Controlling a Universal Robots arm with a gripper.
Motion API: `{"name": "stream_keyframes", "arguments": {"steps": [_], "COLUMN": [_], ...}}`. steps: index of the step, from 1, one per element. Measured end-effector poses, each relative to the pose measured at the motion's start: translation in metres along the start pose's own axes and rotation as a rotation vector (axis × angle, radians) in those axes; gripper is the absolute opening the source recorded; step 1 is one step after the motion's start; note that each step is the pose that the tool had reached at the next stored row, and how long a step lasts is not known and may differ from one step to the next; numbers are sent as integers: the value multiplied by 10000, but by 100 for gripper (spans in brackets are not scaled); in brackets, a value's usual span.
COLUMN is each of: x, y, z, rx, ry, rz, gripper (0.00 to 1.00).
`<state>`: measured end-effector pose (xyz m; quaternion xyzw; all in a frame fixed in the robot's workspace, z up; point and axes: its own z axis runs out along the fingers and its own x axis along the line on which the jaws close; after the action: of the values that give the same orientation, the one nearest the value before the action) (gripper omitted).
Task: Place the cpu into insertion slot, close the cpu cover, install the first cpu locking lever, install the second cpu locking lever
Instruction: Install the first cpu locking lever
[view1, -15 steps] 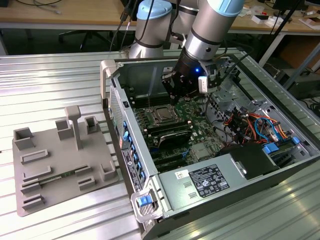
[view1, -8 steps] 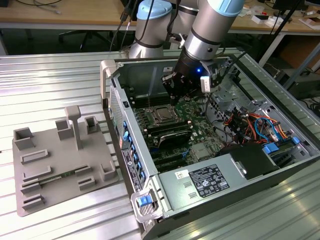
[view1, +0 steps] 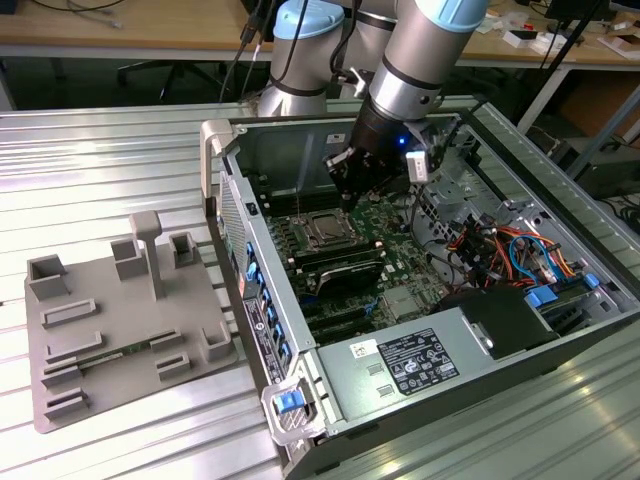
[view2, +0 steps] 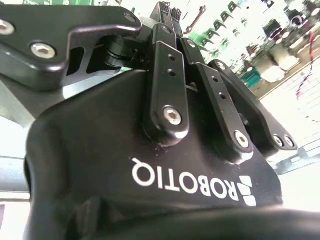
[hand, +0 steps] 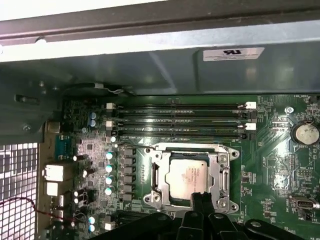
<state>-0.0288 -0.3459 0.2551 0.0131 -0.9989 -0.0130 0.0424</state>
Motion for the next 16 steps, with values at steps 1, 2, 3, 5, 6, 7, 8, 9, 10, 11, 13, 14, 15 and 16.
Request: {"name": "stream_keyframes", "arguments": {"steps": [1,2,3,5,6,7,8,9,10,11,13,14,15,16], "x": [0,0,0,0,1,14,45,73,99,138,222,250,285,315], "y": [0,0,0,0,0,1,2,2,3,4,6,6,7,8], "z": [0,0,0,0,0,2,5,7,9,12,20,21,25,27], "rx": [13,17,18,18,19,19,18,18,18,19,17,15,12,10], "ry": [4,5,5,5,6,5,2,-3,-9,-17,-35,-37,-43,-47], "rz": [-151,-210,-217,-221,-223,-222,-224,-225,-224,-223,-224,-224,-226,-226], "gripper": [11,11,11,11,11,11,11,11,11,11,11,11,11,11]}}
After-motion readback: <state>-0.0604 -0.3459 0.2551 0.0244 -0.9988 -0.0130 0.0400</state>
